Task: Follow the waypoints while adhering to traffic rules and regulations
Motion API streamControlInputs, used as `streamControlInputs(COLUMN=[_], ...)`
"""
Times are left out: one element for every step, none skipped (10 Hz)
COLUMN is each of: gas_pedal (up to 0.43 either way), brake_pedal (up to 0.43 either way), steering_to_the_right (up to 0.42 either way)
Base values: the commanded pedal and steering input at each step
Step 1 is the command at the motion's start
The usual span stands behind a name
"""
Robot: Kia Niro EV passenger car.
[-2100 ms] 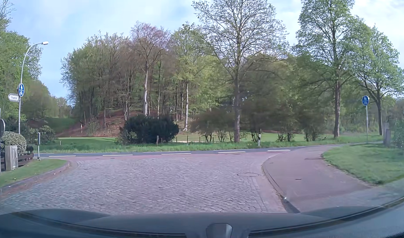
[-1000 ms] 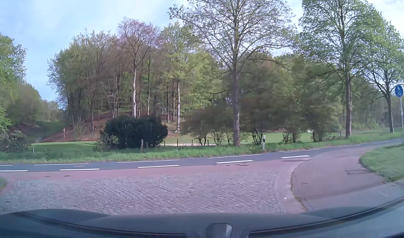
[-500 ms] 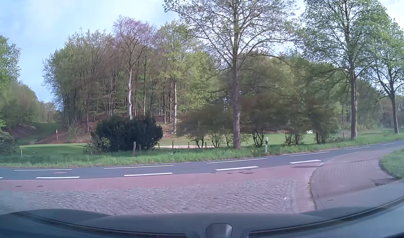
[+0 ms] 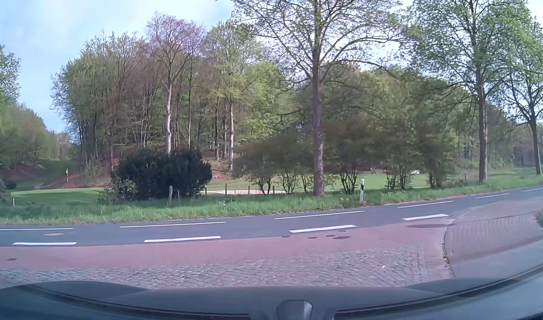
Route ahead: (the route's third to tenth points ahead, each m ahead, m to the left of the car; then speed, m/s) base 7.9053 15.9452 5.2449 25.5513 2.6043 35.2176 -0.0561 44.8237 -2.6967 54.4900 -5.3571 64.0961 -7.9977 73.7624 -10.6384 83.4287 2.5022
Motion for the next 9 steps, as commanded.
streamControlInputs(gas_pedal=[0.000, 0.000, 0.000, 0.000, 0.000, 0.000, 0.000, 0.000, 0.000], brake_pedal=[0.159, 0.165, 0.177, 0.171, 0.171, 0.159, 0.140, 0.098, 0.079], steering_to_the_right=[0.008, 0.008, 0.008, 0.008, 0.007, 0.006, 0.005, 0.005, 0.005])
